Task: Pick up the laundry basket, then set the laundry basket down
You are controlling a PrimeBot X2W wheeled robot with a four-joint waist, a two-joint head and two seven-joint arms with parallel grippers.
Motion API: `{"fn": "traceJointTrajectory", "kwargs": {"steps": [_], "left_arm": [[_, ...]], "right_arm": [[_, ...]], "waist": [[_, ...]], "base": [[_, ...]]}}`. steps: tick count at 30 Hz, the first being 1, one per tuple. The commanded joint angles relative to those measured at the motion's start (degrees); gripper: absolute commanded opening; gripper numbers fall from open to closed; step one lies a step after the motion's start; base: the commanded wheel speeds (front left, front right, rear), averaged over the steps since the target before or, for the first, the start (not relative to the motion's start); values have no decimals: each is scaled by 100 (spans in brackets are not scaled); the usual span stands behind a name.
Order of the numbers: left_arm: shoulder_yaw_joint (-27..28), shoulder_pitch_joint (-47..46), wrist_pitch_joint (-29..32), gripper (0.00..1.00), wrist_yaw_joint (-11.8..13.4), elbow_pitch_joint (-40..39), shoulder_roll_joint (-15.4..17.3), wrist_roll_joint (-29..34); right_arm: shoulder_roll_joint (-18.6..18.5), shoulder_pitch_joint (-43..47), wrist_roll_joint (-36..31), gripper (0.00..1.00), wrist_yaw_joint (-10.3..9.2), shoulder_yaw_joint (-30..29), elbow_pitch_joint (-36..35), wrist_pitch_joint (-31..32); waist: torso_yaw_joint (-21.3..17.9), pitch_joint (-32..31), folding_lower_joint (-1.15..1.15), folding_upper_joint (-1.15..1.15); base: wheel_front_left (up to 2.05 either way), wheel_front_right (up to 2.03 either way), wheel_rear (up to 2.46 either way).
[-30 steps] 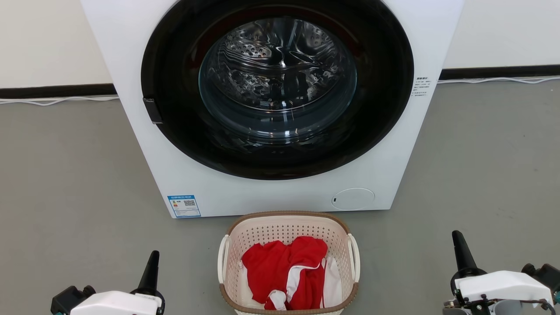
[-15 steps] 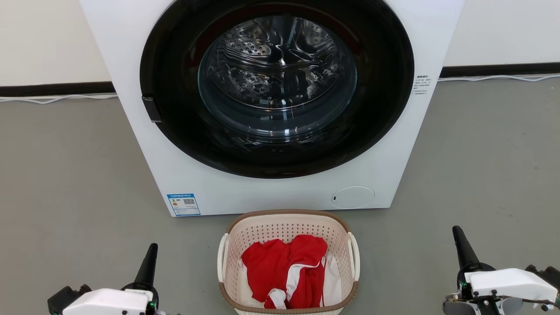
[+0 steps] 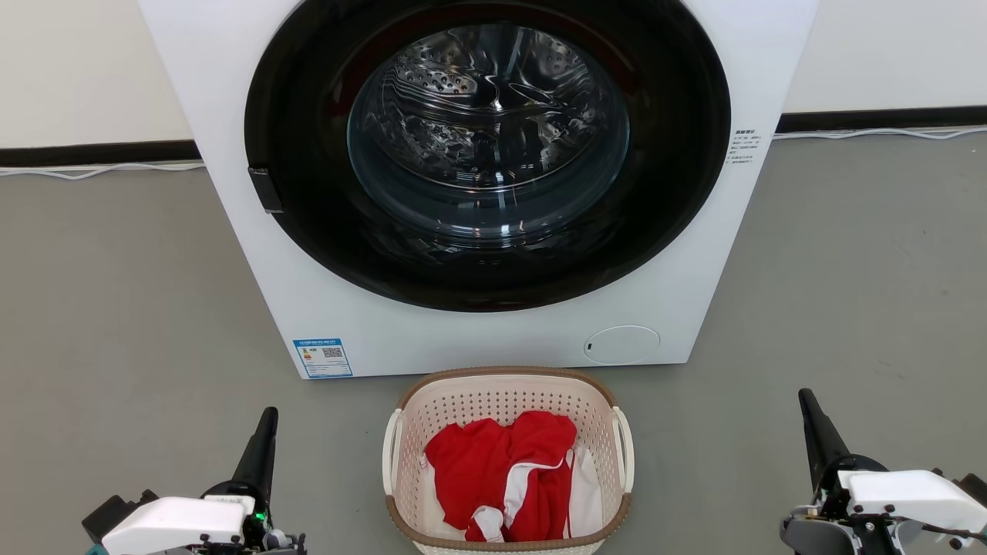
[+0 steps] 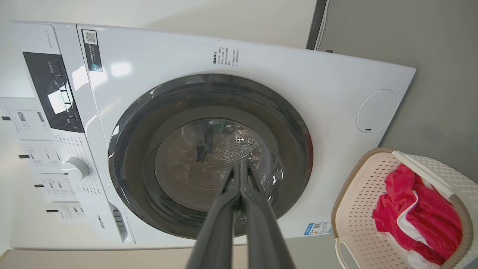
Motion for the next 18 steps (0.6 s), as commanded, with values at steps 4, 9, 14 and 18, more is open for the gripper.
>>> {"fn": "traceJointTrajectory", "kwargs": {"steps": [4, 9, 14, 18], "left_arm": [[218, -310, 120, 0, -79, -247, 48, -335], [263, -331, 219, 0, -113, -323, 38, -679], [270, -334, 233, 0, -119, -334, 37, -731], [270, -334, 233, 0, -119, -334, 37, -731]], "right_arm": [[-54, -218, 464, 0, 39, 95, -252, 125], [-55, -220, 925, 0, 40, 91, -334, 224], [-55, -220, 995, 0, 41, 90, -346, 239], [-55, -220, 995, 0, 41, 90, -346, 239]], "waist": [[-1, 11, 0, -1], [-4, 26, 0, -1], [-4, 28, 0, -1], [-4, 28, 0, -1]], "base": [[0, 0, 0], [0, 0, 0], [0, 0, 0], [0, 0, 0]]}}
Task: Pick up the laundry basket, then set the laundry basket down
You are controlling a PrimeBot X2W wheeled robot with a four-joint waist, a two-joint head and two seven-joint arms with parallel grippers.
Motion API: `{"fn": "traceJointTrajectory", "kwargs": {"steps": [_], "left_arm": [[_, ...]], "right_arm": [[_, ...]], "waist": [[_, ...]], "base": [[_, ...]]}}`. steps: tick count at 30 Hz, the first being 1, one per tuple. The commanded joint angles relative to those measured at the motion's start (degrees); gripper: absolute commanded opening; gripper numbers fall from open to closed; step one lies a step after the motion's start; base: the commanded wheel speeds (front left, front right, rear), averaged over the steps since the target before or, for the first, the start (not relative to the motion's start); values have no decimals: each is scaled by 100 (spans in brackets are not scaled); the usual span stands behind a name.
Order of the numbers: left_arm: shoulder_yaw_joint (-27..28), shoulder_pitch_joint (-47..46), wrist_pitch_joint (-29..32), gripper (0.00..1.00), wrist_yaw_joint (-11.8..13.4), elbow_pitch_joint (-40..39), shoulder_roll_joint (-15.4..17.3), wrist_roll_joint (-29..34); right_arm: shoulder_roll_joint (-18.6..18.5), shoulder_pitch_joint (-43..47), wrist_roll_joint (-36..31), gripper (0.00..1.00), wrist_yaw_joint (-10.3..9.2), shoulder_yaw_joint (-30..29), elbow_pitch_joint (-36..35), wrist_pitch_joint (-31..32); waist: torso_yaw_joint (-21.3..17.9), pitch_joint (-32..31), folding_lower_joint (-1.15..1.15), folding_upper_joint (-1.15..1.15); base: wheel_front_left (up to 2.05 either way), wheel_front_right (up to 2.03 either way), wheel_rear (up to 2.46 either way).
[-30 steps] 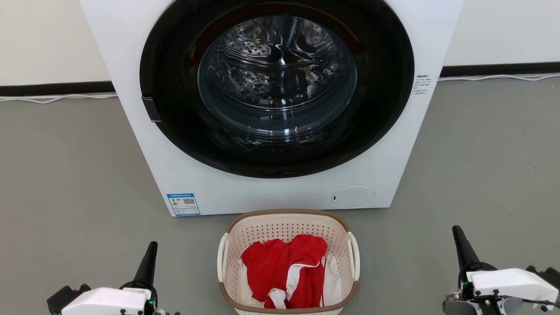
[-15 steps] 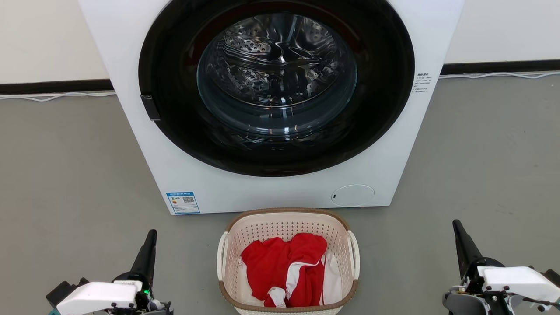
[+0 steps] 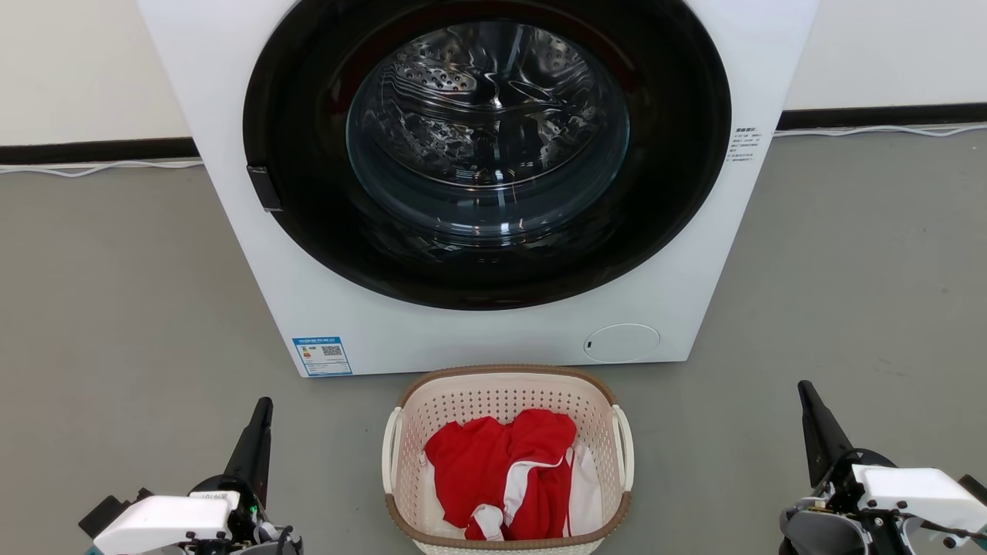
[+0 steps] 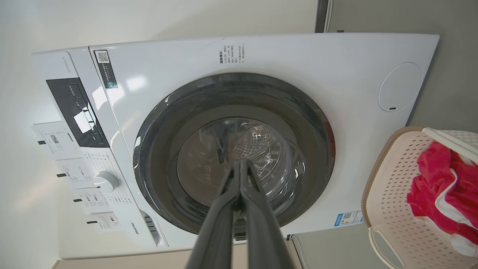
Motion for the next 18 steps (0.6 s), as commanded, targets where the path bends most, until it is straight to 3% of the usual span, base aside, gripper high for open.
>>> {"fn": "traceJointTrajectory", "kwargs": {"steps": [1, 18], "left_arm": [[176, -323, 39, 0, -58, -174, 59, -25], [176, -323, 38, 0, -58, -174, 59, -25]], "right_arm": [[-55, -220, 36, 0, 41, 103, -179, 46], [-55, -220, 37, 0, 41, 104, -179, 45]], "waist": [[0, 0, 0, 0], [0, 0, 0, 0]], "base": [[0, 0, 0], [0, 0, 0]]}}
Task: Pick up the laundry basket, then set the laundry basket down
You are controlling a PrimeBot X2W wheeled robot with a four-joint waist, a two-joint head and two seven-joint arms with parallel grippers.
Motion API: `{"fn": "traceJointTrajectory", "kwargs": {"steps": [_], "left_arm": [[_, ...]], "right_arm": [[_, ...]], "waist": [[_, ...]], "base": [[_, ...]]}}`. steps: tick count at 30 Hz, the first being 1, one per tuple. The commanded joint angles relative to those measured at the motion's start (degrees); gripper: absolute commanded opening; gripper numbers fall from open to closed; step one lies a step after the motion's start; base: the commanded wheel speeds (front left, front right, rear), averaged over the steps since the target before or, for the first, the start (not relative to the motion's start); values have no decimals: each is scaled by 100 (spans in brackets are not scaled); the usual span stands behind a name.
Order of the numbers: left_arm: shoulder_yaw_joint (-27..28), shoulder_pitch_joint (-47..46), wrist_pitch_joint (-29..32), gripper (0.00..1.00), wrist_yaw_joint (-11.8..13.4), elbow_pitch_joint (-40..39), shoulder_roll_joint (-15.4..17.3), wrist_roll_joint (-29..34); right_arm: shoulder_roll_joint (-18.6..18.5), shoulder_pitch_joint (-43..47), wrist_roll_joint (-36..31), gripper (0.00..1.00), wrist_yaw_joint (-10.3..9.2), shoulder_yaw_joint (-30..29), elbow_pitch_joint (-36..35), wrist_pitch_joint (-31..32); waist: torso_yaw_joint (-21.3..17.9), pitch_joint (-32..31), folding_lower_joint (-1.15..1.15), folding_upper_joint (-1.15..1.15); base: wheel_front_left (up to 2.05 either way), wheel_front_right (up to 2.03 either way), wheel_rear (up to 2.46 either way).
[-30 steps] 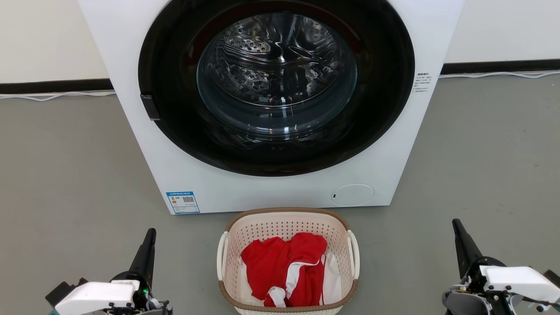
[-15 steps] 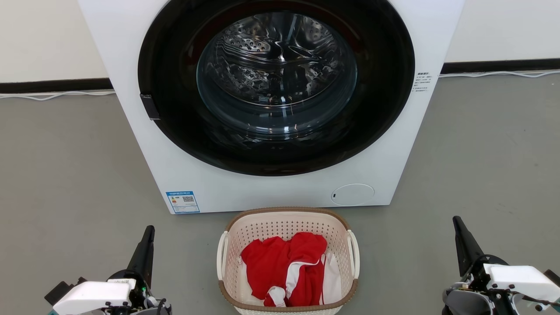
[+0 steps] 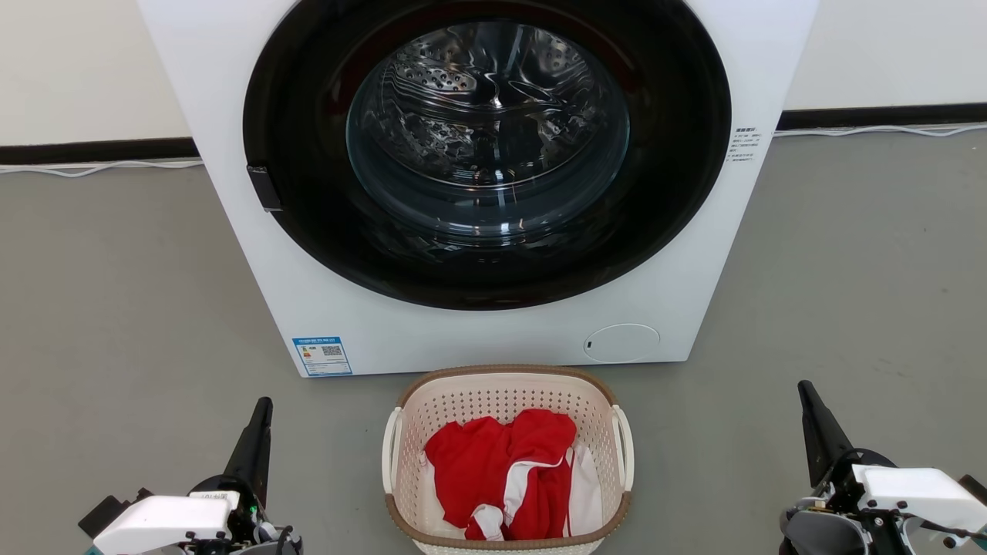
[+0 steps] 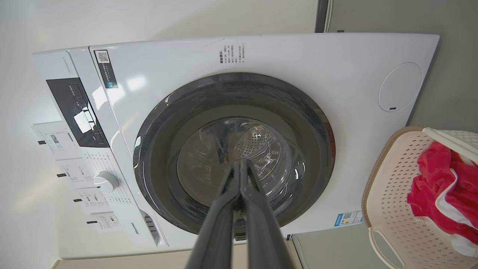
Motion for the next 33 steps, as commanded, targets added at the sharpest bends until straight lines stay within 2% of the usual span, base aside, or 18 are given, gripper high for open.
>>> {"fn": "traceJointTrajectory", "kwargs": {"steps": [1, 33], "left_arm": [[174, -323, 38, 0, -58, -173, 59, -25], [173, -322, 38, 0, -58, -174, 59, -26]], "right_arm": [[-55, -220, 37, 0, 41, 104, -178, 45], [-55, -220, 37, 0, 41, 104, -178, 45]], "waist": [[0, 0, 0, 0], [0, 0, 0, 0]], "base": [[0, 0, 0], [0, 0, 0]]}}
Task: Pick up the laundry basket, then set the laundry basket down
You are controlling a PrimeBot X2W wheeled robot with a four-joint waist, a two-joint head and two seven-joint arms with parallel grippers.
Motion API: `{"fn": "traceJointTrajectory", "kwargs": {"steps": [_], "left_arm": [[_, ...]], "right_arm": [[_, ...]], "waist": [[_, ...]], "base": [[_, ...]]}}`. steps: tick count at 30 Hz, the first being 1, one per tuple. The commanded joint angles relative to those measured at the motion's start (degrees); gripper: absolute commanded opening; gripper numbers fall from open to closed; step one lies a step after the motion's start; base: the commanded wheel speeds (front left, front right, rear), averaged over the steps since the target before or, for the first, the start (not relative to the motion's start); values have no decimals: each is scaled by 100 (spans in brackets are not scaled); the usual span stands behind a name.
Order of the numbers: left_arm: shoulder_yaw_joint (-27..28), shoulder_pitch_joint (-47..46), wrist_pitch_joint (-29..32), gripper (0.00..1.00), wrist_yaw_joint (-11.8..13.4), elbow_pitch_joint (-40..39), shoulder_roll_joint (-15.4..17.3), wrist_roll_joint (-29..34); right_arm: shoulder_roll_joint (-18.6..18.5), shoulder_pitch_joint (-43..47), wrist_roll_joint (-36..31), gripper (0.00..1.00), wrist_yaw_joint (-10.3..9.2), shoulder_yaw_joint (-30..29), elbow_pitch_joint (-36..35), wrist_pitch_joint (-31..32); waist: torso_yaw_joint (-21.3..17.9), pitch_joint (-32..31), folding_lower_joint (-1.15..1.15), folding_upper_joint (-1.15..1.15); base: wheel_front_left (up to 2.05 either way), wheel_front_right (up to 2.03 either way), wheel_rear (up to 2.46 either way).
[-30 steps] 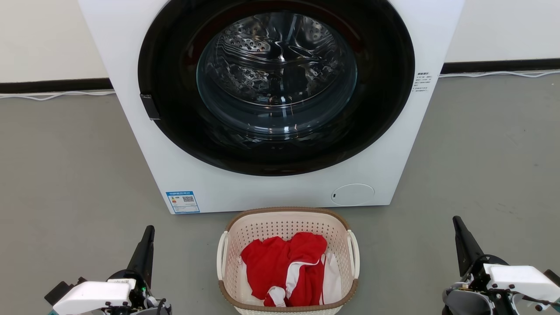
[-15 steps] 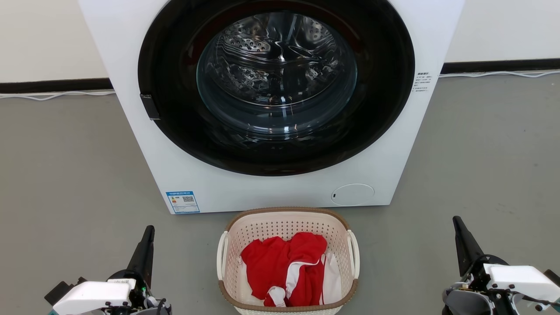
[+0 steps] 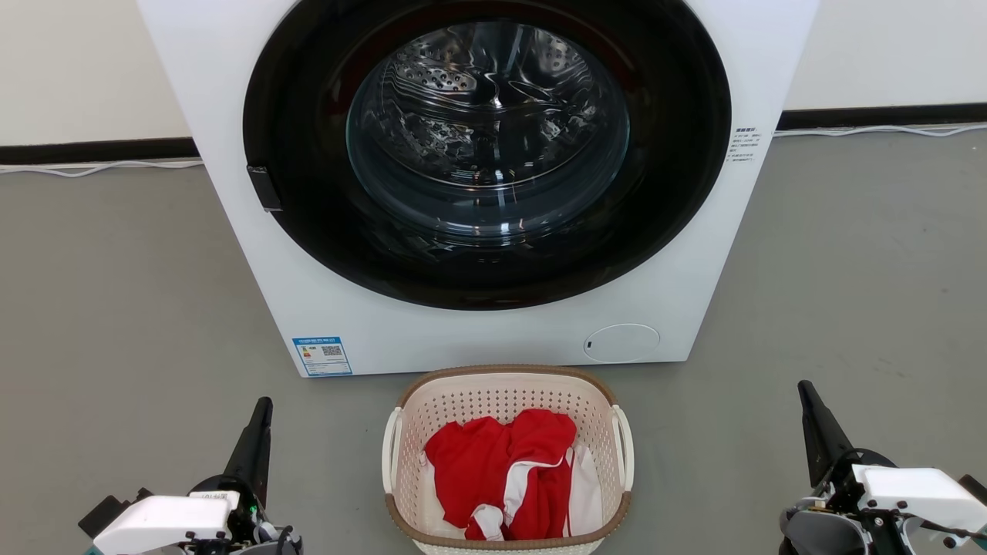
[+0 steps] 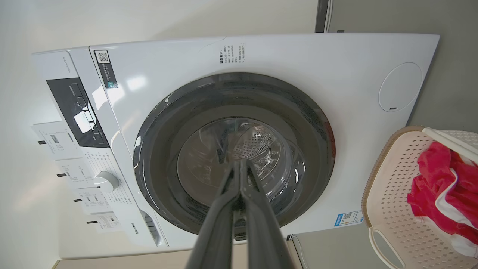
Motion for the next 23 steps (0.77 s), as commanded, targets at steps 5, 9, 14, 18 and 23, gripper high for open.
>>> {"fn": "traceJointTrajectory", "kwargs": {"steps": [5, 9, 14, 18, 23], "left_arm": [[173, -322, 38, 0, -58, -173, 59, -25], [173, -322, 37, 0, -58, -173, 59, -25], [173, -322, 37, 0, -58, -173, 59, -25], [172, -322, 37, 0, -58, -173, 59, -25], [172, -322, 37, 0, -58, -173, 59, -25]], "right_arm": [[-55, -220, 37, 0, 41, 105, -177, 45], [-55, -220, 37, 0, 41, 105, -177, 45], [-55, -220, 37, 0, 41, 105, -177, 45], [-55, -220, 37, 0, 41, 105, -177, 45], [-55, -220, 37, 0, 41, 105, -177, 45]], "waist": [[0, 0, 0, 0], [0, 0, 0, 0], [0, 0, 0, 0], [0, 0, 0, 0], [0, 0, 0, 0]], "base": [[0, 0, 0], [0, 0, 0], [0, 0, 0], [0, 0, 0], [0, 0, 0]]}}
